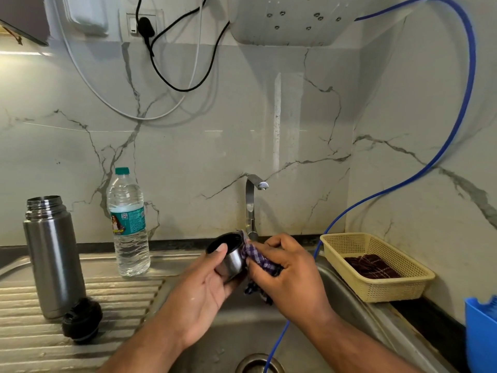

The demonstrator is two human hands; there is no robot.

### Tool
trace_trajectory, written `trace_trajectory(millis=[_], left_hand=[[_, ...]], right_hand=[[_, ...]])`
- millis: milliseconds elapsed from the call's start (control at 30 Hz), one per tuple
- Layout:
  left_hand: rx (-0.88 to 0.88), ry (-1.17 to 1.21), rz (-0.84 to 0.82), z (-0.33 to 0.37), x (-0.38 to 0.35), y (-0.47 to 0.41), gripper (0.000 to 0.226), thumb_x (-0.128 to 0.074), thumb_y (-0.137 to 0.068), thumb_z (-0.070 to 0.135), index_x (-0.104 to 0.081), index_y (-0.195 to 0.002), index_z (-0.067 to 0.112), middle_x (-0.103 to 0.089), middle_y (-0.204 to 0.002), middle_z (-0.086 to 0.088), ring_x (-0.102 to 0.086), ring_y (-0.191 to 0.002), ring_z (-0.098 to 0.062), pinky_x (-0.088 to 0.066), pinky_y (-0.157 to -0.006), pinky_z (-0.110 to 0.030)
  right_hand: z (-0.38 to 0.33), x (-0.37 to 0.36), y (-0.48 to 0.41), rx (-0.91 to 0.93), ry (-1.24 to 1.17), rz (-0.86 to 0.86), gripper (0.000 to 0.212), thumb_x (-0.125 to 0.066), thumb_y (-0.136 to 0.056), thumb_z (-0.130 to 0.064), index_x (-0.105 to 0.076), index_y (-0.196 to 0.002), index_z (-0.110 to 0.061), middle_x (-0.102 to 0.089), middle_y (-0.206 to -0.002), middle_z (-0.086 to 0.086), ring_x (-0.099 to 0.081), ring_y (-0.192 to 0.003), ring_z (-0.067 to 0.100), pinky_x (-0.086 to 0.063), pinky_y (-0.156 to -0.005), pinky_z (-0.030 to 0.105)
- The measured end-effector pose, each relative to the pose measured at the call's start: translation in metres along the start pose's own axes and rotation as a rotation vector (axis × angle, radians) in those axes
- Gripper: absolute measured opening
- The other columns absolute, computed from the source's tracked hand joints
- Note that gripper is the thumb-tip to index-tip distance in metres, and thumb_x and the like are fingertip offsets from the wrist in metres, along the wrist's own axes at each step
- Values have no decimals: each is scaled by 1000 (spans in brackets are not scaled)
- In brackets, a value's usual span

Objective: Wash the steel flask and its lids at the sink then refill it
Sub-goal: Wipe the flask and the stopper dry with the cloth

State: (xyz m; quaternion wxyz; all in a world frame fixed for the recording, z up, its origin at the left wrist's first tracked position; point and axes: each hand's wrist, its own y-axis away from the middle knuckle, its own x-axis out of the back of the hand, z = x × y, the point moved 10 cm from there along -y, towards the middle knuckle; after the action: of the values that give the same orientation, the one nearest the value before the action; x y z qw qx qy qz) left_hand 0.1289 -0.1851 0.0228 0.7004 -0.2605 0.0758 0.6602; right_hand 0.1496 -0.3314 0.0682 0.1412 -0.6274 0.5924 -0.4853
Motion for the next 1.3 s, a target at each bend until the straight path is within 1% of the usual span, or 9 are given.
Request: trace_trajectory(millis=[200, 367, 467, 567, 667, 767, 867, 1100, 1300], left_hand=[[-34, -98, 85, 7, 5, 2, 78, -100, -44, 51, -79, -103, 5, -73, -115, -25, -74, -101, -32, -63, -81, -39], [37, -46, 77, -2, 5, 4, 65, -55, -95, 60, -62, -136, 10, -65, -134, -21, -59, -129, -38, -41, -114, -58], [17, -41, 57, -2, 5, 1, 63, -61, -96, 52, -60, -136, 3, -64, -134, -25, -57, -130, -42, -52, -105, -48], [-53, -92, 95, 3, 6, 0, 99, -93, -55, 58, -63, -126, -4, -68, -124, -25, -65, -118, -42, -61, -89, -42], [-60, -87, 107, 4, 10, 0, 104, -98, -31, 61, -72, -112, 0, -72, -115, -27, -71, -108, -40, -63, -84, -44], [-43, -65, 79, 0, 8, 0, 99, -93, -52, 60, -64, -130, 6, -68, -125, -27, -63, -121, -42, -59, -94, -50], [-3, -70, 83, -3, 4, 2, 70, -63, -87, 60, -64, -130, 4, -65, -126, -30, -62, -123, -43, -49, -107, -55], [77, -56, 146, -7, 9, 6, 72, -32, -99, 63, -64, -133, 9, -69, -130, -18, -64, -125, -31, -41, -114, -54], [91, -29, 221, 6, 25, 4, 74, -36, -96, 68, -60, -134, 10, -70, -127, -17, -67, -120, -29, -45, -107, -44]], right_hand=[[-28, -13, 5, 157, 36, -73, 40, -63, -90, -53, -69, -129, -43, -55, -108, -21, -63, -90, 4, -56, -66, 30], [-11, -4, 2, 76, -1, 4, 44, -61, -88, -53, -71, -129, -40, -55, -101, -19, -62, -91, 6, -56, -66, 30], [-17, -2, 4, 123, 65, 26, 45, -62, -89, -51, -68, -132, -41, -55, -106, -20, -62, -91, 3, -55, -65, 24], [-25, -3, 6, 125, 85, 25, 43, -61, -91, -53, -69, -131, -41, -55, -108, -20, -61, -86, 1, -53, -61, 22], [-36, -16, 11, 212, 115, -45, 41, -60, -92, -57, -68, -130, -43, -54, -111, -20, -62, -84, 2, -55, -59, 25], [-21, -8, 2, 122, 78, 20, 43, -57, -89, -59, -71, -126, -42, -53, -105, -21, -61, -88, 2, -56, -62, 26], [-28, -9, 9, 175, 75, 2, 44, -59, -90, -56, -68, -131, -43, -53, -108, -22, -61, -87, 2, -55, -61, 25], [-29, -11, 9, 172, -58, 14, 39, -69, -90, -46, -73, -127, -32, -58, -106, -17, -62, -96, 2, -49, -74, 12], [-18, -21, 3, 120, -153, -19, 44, -81, -88, -21, -71, -124, -43, -61, -106, -14, -63, -100, 3, -47, -80, 8]])
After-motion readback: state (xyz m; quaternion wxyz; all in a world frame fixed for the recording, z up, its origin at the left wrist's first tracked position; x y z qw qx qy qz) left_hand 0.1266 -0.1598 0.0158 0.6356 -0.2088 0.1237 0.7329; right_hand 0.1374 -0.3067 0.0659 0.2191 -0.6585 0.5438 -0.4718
